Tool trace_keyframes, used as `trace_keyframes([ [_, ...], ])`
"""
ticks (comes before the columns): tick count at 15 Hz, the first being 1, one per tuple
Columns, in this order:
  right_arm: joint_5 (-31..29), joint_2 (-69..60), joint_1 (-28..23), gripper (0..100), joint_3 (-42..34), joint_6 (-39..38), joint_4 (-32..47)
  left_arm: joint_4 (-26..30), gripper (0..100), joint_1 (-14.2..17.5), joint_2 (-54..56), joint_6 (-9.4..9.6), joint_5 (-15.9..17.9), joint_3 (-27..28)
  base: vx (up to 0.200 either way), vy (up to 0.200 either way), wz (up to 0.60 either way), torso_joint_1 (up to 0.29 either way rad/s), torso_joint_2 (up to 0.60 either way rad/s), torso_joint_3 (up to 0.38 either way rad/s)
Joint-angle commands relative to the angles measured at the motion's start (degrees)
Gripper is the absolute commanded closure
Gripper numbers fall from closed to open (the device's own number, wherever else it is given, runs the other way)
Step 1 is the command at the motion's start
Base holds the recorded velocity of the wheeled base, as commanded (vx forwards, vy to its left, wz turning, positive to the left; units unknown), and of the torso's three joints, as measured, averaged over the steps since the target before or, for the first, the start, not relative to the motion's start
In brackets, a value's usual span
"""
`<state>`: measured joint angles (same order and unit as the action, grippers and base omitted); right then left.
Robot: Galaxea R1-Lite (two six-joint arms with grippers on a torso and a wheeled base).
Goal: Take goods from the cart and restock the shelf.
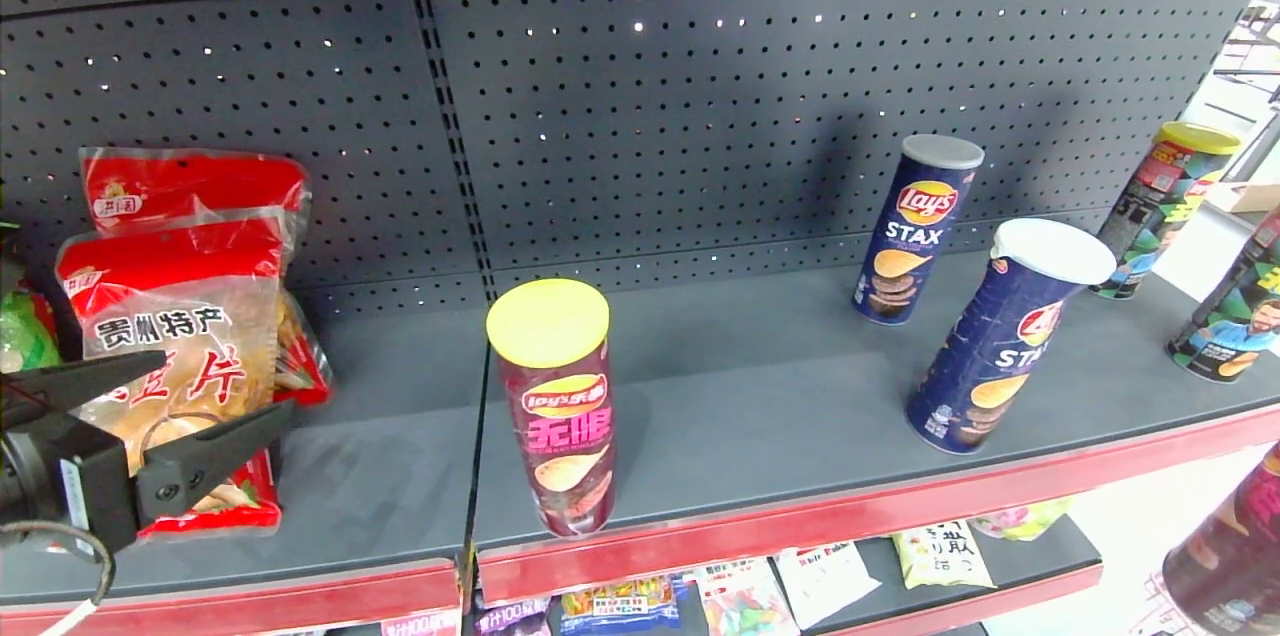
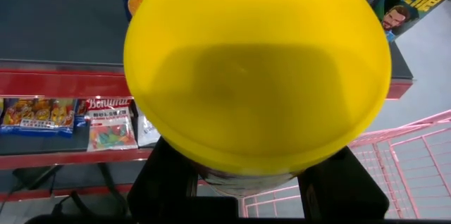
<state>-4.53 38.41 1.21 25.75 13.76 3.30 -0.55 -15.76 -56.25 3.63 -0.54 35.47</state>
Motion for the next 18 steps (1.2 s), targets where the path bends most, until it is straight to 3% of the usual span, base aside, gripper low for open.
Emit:
trace_keyframes([
  [1,-0.04,-0.09,0.02,100,0.09,0.04,0.04,0.02,0,0.03,0.00,-0.03,-0.17,-0.14,-0.200,0.000,0.00,-0.002,0.00,0.007],
  [3,-0.21,-0.09,0.02,100,0.18,0.04,0.04,0.11,0,0.03,0.09,0.06,-0.43,-0.32,-0.200,0.000,0.00,0.007,0.01,0.005],
  [7,-0.30,-0.18,0.02,100,0.18,0.04,-0.05,0.02,0,0.03,0.61,0.94,-0.25,-0.41,0.000,0.000,0.00,0.000,0.00,0.000],
  [16,-0.04,-0.27,0.02,100,0.62,0.04,-0.14,-0.77,0,0.03,3.07,0.94,-0.17,-2.69,0.000,0.000,0.60,0.007,0.00,0.004],
  [18,1.02,0.17,0.11,100,1.59,1.00,-0.23,-0.77,0,0.03,5.53,1.20,-0.34,-5.42,0.000,0.000,0.00,0.000,0.00,0.000],
])
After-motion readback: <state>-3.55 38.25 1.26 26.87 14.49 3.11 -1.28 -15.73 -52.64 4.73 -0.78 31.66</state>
